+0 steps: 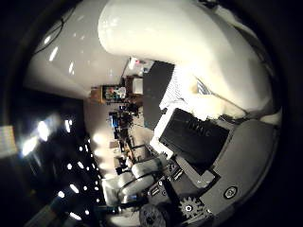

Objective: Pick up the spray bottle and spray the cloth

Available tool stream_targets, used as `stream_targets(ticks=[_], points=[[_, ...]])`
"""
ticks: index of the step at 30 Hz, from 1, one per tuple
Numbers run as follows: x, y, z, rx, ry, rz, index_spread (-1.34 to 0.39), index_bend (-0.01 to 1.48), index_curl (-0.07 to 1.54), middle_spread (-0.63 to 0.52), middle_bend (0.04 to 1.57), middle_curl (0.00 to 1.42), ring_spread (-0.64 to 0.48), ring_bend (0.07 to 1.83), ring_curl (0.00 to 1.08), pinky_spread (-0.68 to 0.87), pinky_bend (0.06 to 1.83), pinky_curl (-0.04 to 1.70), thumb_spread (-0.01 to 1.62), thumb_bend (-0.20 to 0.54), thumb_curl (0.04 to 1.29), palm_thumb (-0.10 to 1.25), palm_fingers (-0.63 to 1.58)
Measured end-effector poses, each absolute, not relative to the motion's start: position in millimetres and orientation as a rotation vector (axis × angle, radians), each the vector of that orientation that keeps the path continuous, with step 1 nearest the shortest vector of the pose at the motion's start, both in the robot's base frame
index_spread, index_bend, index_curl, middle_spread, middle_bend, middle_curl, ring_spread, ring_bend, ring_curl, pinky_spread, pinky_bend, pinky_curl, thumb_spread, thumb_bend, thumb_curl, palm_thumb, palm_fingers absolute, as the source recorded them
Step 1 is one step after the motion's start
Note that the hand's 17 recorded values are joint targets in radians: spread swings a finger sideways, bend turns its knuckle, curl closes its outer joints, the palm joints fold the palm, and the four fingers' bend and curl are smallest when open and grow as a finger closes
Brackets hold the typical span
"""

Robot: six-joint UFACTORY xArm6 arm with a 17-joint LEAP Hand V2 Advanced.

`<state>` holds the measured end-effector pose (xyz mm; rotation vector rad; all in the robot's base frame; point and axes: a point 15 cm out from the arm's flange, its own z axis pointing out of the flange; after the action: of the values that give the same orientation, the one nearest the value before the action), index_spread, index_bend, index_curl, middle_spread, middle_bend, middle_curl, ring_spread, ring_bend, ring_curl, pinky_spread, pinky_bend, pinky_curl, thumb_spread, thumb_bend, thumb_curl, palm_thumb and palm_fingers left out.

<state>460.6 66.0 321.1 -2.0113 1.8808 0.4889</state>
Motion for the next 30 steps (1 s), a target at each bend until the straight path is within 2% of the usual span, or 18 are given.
stream_targets(ticks=[3,7,17,25,30], points=[[461,68,301,-2.017,1.896,0.516,-0.26,1.19,0.7,-0.19,1.35,0.75,-0.21,1.45,0.64,-0.3,1.31,0.64,0.7,-0.015,1.1,0.97,1.2],[466,69,309,-2.016,1.886,0.492,-0.26,1.19,0.7,-0.19,1.35,0.75,-0.21,1.45,0.64,-0.3,1.31,0.64,0.7,-0.015,1.1,0.97,1.2],[477,93,400,-2.023,1.763,0.357,-0.26,1.19,0.7,-0.19,1.35,0.75,-0.21,1.45,0.64,-0.3,1.31,0.64,0.7,-0.015,1.1,0.97,1.2],[476,154,462,-1.913,1.587,0.456,-0.26,1.19,0.7,-0.19,1.35,0.75,-0.21,1.45,0.64,-0.3,1.31,0.64,0.7,-0.015,1.1,0.96,1.2],[503,187,475,-1.804,1.473,0.399,-0.26,1.19,0.7,-0.19,1.35,0.75,-0.21,1.45,0.64,-0.3,1.31,0.64,0.72,-0.014,1.1,0.95,1.2]])
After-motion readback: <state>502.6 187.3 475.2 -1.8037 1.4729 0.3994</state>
